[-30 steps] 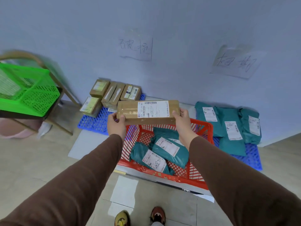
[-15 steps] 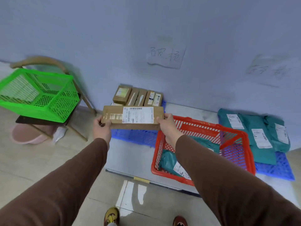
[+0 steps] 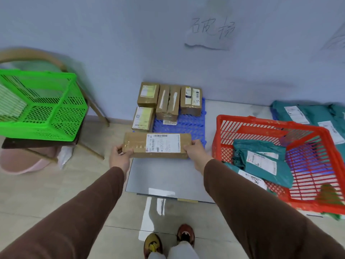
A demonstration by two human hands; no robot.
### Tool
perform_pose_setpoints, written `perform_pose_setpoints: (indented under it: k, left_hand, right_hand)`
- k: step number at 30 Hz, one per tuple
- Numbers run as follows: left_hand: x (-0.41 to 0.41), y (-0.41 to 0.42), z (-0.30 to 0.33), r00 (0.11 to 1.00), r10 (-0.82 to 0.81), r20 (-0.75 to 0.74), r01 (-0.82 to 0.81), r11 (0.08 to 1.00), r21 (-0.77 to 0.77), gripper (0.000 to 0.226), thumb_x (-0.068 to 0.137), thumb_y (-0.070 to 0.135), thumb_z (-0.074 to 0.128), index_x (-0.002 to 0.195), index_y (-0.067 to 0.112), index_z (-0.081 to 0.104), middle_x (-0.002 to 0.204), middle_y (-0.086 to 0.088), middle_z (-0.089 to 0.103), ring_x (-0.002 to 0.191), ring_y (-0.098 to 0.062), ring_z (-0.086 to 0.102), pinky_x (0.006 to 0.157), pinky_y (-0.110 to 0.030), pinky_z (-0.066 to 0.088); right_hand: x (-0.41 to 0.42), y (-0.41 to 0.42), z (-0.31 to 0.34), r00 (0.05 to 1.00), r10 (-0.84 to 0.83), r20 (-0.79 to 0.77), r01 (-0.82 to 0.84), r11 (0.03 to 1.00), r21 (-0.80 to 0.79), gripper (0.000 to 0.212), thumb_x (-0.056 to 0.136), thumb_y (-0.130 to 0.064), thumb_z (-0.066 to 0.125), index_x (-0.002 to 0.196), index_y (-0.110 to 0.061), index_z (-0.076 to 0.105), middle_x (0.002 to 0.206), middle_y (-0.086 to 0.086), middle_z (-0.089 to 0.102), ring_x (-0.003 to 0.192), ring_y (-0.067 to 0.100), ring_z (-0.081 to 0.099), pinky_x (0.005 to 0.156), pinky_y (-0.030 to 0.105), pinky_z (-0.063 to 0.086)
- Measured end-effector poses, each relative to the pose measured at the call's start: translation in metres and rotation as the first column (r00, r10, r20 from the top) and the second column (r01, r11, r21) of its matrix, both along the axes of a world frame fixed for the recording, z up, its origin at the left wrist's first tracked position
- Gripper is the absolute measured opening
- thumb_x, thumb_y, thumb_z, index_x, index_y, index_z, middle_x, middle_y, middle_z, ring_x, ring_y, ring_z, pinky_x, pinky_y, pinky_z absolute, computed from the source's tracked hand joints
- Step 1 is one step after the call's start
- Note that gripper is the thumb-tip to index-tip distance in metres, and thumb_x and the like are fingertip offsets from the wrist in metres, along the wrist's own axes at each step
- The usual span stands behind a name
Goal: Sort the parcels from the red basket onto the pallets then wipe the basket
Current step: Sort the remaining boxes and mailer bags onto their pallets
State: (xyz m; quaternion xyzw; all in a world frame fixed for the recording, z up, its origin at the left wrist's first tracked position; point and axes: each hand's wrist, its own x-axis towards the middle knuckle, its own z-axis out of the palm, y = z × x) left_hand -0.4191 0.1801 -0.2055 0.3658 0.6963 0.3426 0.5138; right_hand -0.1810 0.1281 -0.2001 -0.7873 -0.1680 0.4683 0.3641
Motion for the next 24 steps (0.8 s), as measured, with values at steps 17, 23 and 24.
perform_pose_setpoints:
  k: [17,23,24]
  left_hand:
    - [-0.009,0.072,-0.109,0.987,-0.137,-0.088,0.13,0.989,-0.075,0.027,0.088,0.008,0.069,0.11,0.017,0.057,0.121,-0.009,0.065,0.111,-0.03,0.062,0.105,-0.044,0.048]
    - [-0.002,0.086,-0.113,0.973,-0.175,-0.147,0.166,0.984,-0.072,0.027,0.09,0.011,0.069,0.114,0.017,0.058,0.116,-0.008,0.067,0.104,-0.028,0.063,0.091,-0.035,0.05]
    - [-0.001,0.087,-0.114,0.972,-0.18,-0.151,0.17,0.982,-0.077,0.028,0.09,0.011,0.069,0.115,0.017,0.058,0.116,-0.008,0.067,0.105,-0.029,0.063,0.09,-0.035,0.05]
  right_hand:
    - [-0.001,0.04,-0.091,0.997,0.005,0.082,0.004,0.994,-0.114,0.027,0.097,-0.008,0.052,0.122,-0.015,0.053,0.1,0.0,0.058,0.085,0.015,0.055,0.06,0.023,0.04]
    - [0.003,0.046,-0.098,0.996,0.003,0.085,0.009,0.99,-0.141,0.029,0.098,-0.012,0.049,0.126,-0.017,0.054,0.103,0.0,0.058,0.092,0.019,0.056,0.073,0.028,0.043]
    - [0.003,0.047,-0.1,0.996,0.003,0.086,0.01,0.99,-0.143,0.029,0.098,-0.013,0.049,0.126,-0.016,0.055,0.106,0.002,0.059,0.093,0.019,0.056,0.075,0.028,0.043]
